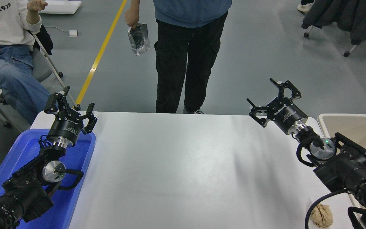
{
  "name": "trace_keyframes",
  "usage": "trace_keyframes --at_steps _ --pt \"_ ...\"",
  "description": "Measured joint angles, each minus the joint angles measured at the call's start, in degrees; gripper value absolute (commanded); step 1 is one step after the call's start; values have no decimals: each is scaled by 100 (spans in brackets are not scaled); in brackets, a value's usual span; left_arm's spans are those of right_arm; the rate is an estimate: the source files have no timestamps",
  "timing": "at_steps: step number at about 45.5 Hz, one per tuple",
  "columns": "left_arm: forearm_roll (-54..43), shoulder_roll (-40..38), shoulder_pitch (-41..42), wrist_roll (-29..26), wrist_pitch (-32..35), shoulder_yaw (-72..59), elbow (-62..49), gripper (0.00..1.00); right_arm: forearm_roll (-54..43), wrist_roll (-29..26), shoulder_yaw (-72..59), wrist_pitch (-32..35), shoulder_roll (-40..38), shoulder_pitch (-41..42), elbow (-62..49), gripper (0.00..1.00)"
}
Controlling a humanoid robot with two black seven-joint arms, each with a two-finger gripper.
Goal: Dispose of the paper cup in the dustbin
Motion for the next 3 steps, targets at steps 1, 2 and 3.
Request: trace_keyframes --at_steps 1,2,3 --pt "1 0 0 0 0 0 0 100 0 0 0 -7 36 1 1 99" --pt "1 0 0 0 0 0 0 100 0 0 0 -16 80 0 1 99" --pt "0 0 0 0 0 0 0 100 0 0 1 -23 107 0 1 99"
